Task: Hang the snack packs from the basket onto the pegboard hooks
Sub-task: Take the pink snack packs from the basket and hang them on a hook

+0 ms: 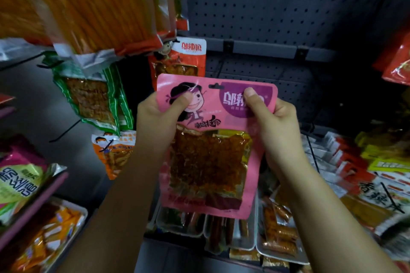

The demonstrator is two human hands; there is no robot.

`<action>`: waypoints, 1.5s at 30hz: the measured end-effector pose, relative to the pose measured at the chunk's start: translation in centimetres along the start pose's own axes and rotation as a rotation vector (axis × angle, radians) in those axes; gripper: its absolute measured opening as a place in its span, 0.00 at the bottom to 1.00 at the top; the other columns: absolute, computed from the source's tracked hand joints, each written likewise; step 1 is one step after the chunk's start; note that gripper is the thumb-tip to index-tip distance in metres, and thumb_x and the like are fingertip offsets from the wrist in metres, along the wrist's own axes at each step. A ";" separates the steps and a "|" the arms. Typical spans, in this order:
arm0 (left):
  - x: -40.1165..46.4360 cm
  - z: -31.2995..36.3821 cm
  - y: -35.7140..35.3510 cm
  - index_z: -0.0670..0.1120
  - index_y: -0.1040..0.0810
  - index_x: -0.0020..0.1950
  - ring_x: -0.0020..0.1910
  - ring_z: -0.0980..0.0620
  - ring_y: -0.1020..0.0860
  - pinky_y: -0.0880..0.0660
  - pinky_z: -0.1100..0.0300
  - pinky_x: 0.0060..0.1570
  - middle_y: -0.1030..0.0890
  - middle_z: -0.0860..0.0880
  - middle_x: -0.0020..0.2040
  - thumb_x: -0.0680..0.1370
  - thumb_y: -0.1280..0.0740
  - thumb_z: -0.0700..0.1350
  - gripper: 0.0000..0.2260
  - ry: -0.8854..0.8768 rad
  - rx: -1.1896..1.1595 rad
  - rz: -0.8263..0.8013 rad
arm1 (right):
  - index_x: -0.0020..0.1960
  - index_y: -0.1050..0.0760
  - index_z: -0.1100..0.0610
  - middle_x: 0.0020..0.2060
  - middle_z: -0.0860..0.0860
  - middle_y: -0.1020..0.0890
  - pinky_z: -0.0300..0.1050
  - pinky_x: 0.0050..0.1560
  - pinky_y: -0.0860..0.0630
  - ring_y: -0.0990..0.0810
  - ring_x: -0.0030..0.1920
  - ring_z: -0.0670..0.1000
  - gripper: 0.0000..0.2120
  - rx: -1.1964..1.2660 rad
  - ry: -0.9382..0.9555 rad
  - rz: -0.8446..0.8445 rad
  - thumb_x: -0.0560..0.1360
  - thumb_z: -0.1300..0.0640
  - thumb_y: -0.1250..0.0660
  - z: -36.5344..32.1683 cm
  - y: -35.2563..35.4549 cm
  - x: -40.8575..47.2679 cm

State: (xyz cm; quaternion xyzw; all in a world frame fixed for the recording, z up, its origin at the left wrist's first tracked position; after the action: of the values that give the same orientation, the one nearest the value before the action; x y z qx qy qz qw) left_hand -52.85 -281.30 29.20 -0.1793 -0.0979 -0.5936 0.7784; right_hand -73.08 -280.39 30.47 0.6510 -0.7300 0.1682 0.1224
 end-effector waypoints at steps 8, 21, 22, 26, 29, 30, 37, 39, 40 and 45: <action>2.6 -2.0 -0.9 0.53 0.16 0.43 0.40 0.50 0.15 0.21 0.59 0.37 0.14 0.49 0.40 0.73 0.29 0.43 0.05 0.064 -0.022 -0.053 | 0.29 0.21 0.50 0.26 0.45 0.18 0.31 0.30 0.27 0.20 0.28 0.40 0.18 -0.007 -0.063 0.010 0.77 0.54 0.34 2.1 -0.4 2.4; 4.0 -5.4 -0.5 0.56 0.16 0.42 0.44 0.49 0.16 0.20 0.52 0.44 0.14 0.50 0.41 0.72 0.29 0.46 0.05 0.073 0.025 -0.082 | 0.38 0.21 0.64 0.36 0.57 0.15 0.46 0.41 0.23 0.18 0.36 0.52 0.16 -0.076 -0.117 0.084 0.76 0.52 0.33 5.1 0.0 2.9; 4.2 -5.6 -0.7 0.56 0.17 0.42 0.43 0.50 0.16 0.20 0.55 0.43 0.14 0.51 0.41 0.72 0.29 0.46 0.04 0.070 0.028 -0.090 | 0.39 0.21 0.66 0.36 0.58 0.15 0.46 0.41 0.22 0.17 0.37 0.52 0.17 -0.076 -0.124 0.087 0.76 0.52 0.33 5.3 0.0 3.1; 4.8 -6.5 -1.1 0.55 0.19 0.43 0.40 0.59 0.17 0.23 0.67 0.37 0.15 0.58 0.38 0.71 0.29 0.50 0.02 0.059 0.048 -0.102 | 0.39 0.19 0.57 0.35 0.49 0.14 0.36 0.39 0.21 0.15 0.37 0.47 0.13 -0.120 -0.119 0.057 0.74 0.48 0.34 5.7 0.1 3.8; 5.3 -7.4 -0.7 0.55 0.20 0.44 0.40 0.62 0.18 0.23 0.69 0.36 0.16 0.60 0.38 0.65 0.30 0.58 0.12 0.059 0.068 -0.086 | 0.38 0.19 0.52 0.35 0.47 0.14 0.34 0.39 0.21 0.15 0.38 0.46 0.13 -0.111 -0.129 0.012 0.71 0.44 0.34 6.3 0.0 3.9; 5.6 -7.8 -0.5 0.54 0.19 0.46 0.41 0.61 0.17 0.22 0.69 0.37 0.16 0.59 0.39 0.66 0.30 0.56 0.12 0.058 0.076 -0.085 | 0.39 0.19 0.51 0.36 0.47 0.14 0.35 0.39 0.20 0.15 0.38 0.46 0.12 -0.099 -0.130 -0.003 0.70 0.44 0.34 6.5 0.0 3.9; 8.8 -10.3 -0.7 0.56 0.20 0.45 0.44 0.62 0.18 0.21 0.66 0.46 0.16 0.60 0.41 0.75 0.32 0.43 0.06 0.050 0.129 -0.170 | 0.44 0.19 0.51 0.37 0.45 0.14 0.38 0.43 0.20 0.16 0.40 0.45 0.06 -0.177 -0.094 0.026 0.77 0.55 0.34 7.9 0.5 6.6; 10.1 -10.8 -1.7 0.56 0.19 0.44 0.45 0.60 0.18 0.21 0.65 0.46 0.15 0.59 0.43 0.75 0.31 0.45 0.06 0.065 0.130 -0.195 | 0.44 0.20 0.53 0.38 0.48 0.15 0.42 0.44 0.20 0.16 0.40 0.47 0.06 -0.204 -0.124 0.051 0.77 0.56 0.34 8.4 0.7 8.4; 10.9 -11.1 -2.2 0.56 0.19 0.44 0.45 0.59 0.17 0.21 0.64 0.45 0.15 0.58 0.43 0.75 0.31 0.46 0.05 0.085 0.136 -0.201 | 0.44 0.20 0.54 0.38 0.49 0.15 0.43 0.43 0.21 0.17 0.39 0.48 0.06 -0.212 -0.140 0.067 0.77 0.56 0.34 8.6 0.9 9.3; 14.9 -13.0 -4.2 0.53 0.19 0.42 0.41 0.56 0.17 0.23 0.58 0.42 0.15 0.54 0.40 0.74 0.30 0.49 0.02 0.182 0.212 -0.221 | 0.40 0.22 0.53 0.34 0.47 0.18 0.37 0.34 0.23 0.20 0.31 0.42 0.07 -0.231 -0.227 0.152 0.76 0.53 0.33 10.2 1.4 13.2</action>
State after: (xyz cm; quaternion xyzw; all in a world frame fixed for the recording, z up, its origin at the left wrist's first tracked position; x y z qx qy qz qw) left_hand -53.58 -300.65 23.44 -0.0300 -0.1081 -0.6758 0.7285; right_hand -75.71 -296.41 26.34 0.5904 -0.8007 0.0174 0.1002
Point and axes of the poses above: each hand's wrist, its own x-axis towards the middle knuckle, its own y-axis out of the back of the hand, z = x × y, the point moved 6 cm from there along x, towards the middle knuckle
